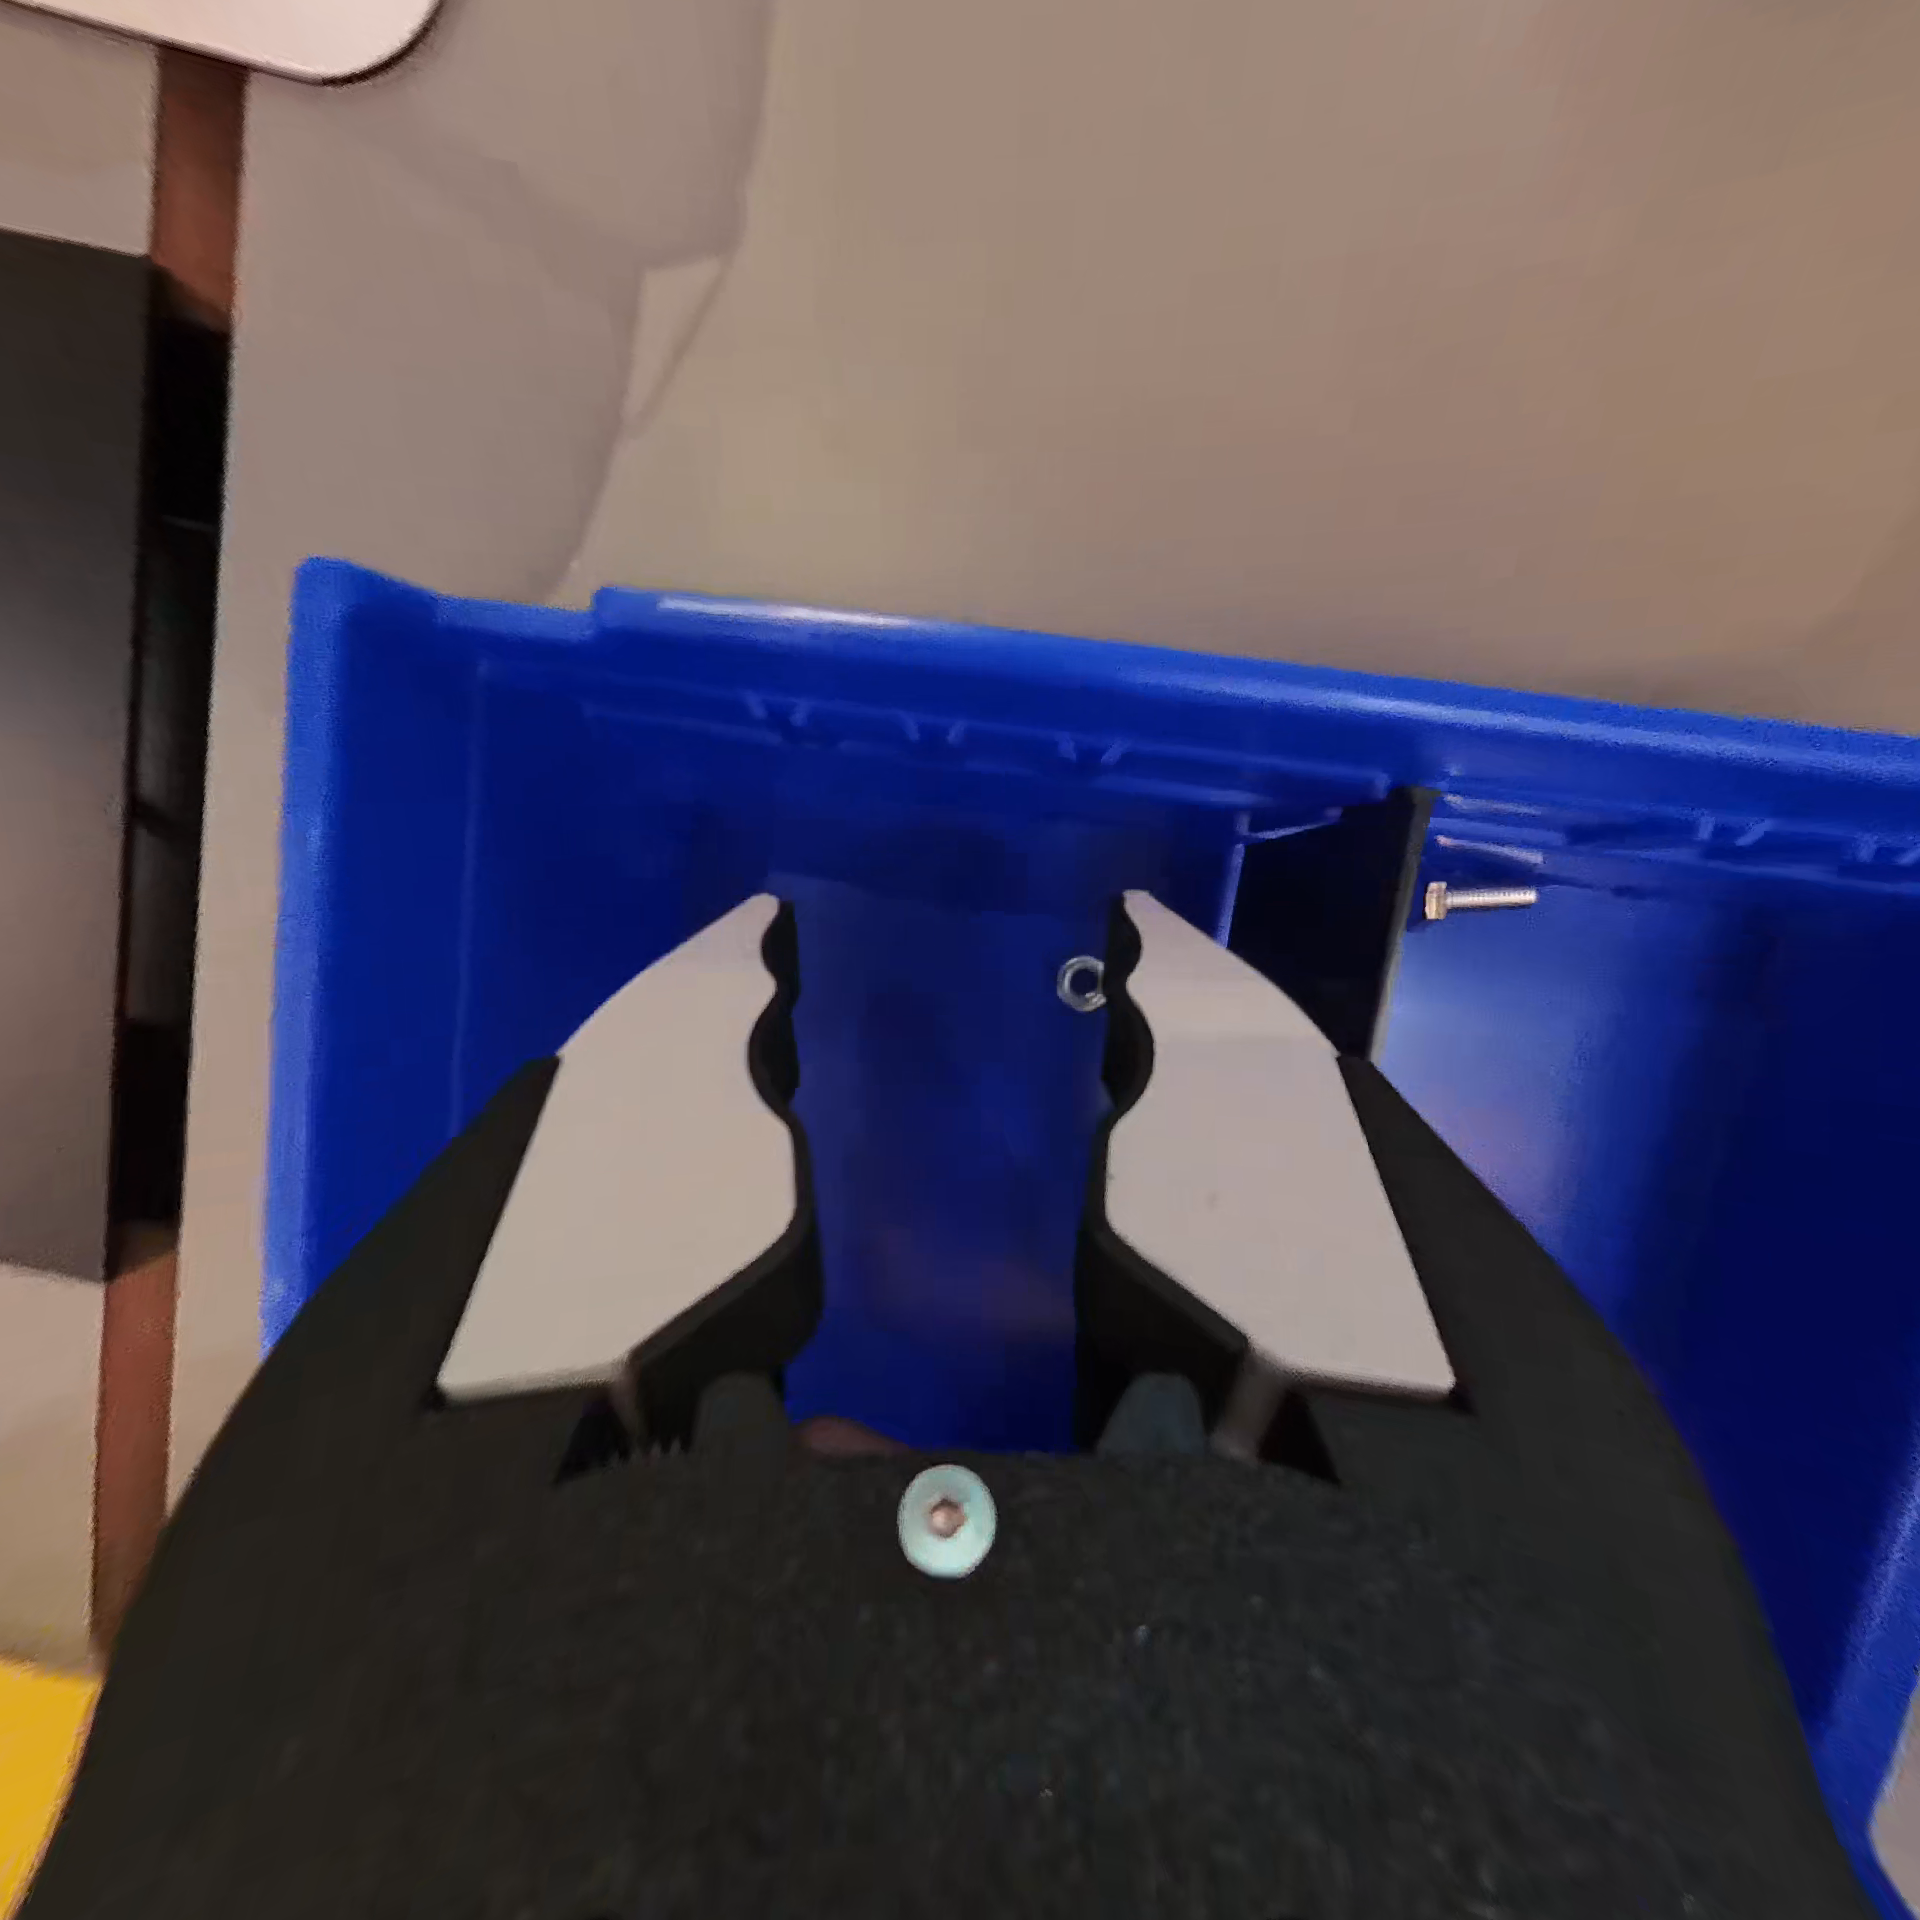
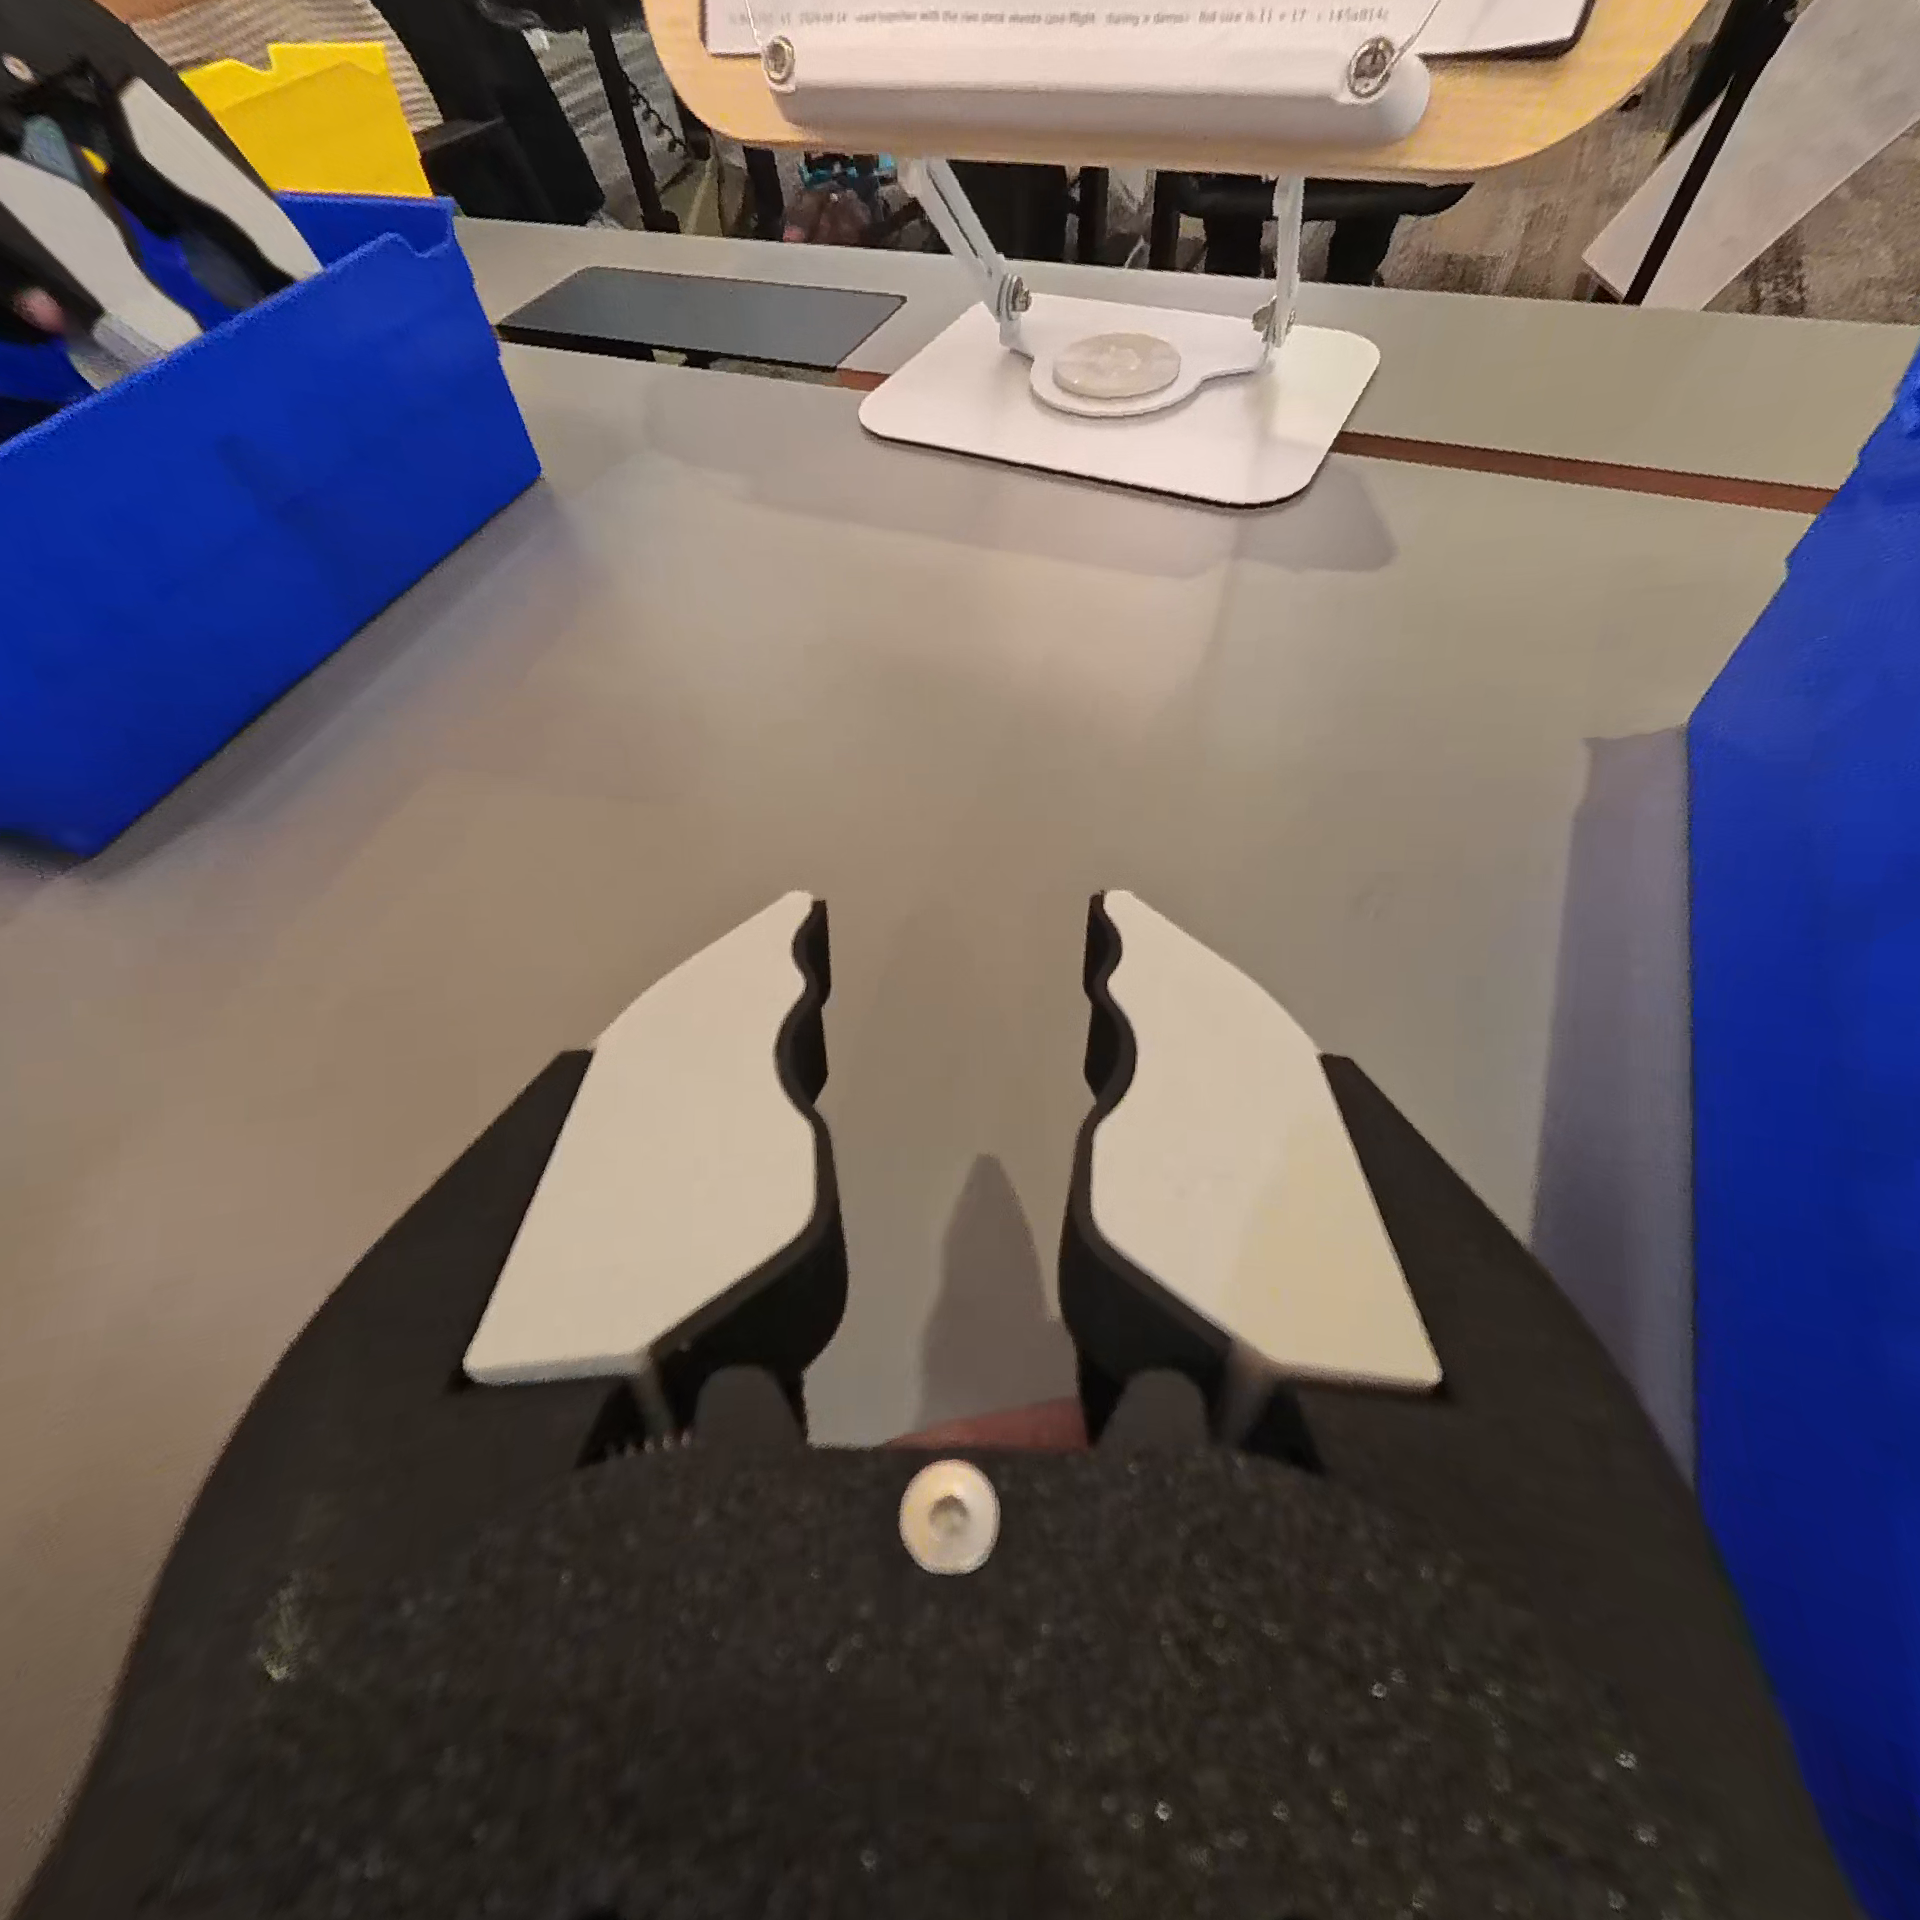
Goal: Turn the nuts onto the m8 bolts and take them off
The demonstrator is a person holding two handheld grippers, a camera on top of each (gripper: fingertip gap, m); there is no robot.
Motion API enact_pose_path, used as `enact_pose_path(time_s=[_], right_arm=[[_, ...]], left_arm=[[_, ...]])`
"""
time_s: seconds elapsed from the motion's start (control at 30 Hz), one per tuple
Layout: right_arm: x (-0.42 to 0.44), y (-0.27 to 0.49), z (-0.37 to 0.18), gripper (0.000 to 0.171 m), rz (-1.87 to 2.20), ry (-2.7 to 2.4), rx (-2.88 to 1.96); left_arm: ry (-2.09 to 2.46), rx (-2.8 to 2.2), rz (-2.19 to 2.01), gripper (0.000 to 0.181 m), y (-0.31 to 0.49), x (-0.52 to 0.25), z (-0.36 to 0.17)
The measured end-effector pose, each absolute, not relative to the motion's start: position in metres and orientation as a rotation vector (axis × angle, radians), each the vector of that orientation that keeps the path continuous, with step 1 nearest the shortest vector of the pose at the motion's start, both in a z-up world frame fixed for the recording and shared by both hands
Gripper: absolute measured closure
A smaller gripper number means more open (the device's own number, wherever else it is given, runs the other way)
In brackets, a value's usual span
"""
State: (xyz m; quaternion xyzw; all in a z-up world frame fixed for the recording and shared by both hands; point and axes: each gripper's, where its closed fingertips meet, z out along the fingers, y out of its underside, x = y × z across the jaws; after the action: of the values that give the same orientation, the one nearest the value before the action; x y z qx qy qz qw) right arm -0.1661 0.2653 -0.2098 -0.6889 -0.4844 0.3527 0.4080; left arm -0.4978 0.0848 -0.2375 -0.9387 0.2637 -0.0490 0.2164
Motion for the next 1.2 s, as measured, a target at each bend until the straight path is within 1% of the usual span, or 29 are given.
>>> enact_pose_path(time_s=[0.17, 0.33, 0.53, 0.63, 0.83, 0.87, 1.0, 1.03, 1.2], right_arm=[[-0.173, 0.270, -0.216, 0.125, 0.885, -1.235, -1.757], [-0.178, 0.275, -0.216, 0.125, 0.871, -1.242, -1.759], [-0.183, 0.278, -0.218, 0.126, 0.865, -1.239, -1.772], [-0.184, 0.279, -0.220, 0.127, 0.867, -1.235, -1.780], [-0.189, 0.280, -0.224, 0.127, 0.882, -1.241, -1.790], [-0.189, 0.280, -0.224, 0.127, 0.882, -1.244, -1.791], [-0.190, 0.281, -0.225, 0.128, 0.896, -1.240, -1.790], [-0.190, 0.281, -0.225, 0.128, 0.902, -1.239, -1.791], [-0.190, 0.279, -0.222, 0.129, 0.919, -1.238, -1.782]], left_arm=[[0.912, -2.529, -0.274, 0.129, 0.080, -0.485, -0.253], [0.990, -2.538, -0.380, 0.128, 0.072, -0.486, -0.265], [1.082, -2.567, -0.394, 0.129, 0.057, -0.493, -0.276], [1.133, -2.586, -0.330, 0.128, 0.054, -0.496, -0.285], [1.153, -2.525, -0.255, 0.145, 0.061, -0.495, -0.287], [1.166, -2.518, -0.252, 0.150, 0.060, -0.495, -0.287], [1.162, -2.527, -0.244, 0.156, 0.060, -0.494, -0.287], [1.170, -2.525, -0.241, 0.166, 0.060, -0.493, -0.287], [1.152, -2.536, -0.242, 0.168, 0.061, -0.494, -0.287]])
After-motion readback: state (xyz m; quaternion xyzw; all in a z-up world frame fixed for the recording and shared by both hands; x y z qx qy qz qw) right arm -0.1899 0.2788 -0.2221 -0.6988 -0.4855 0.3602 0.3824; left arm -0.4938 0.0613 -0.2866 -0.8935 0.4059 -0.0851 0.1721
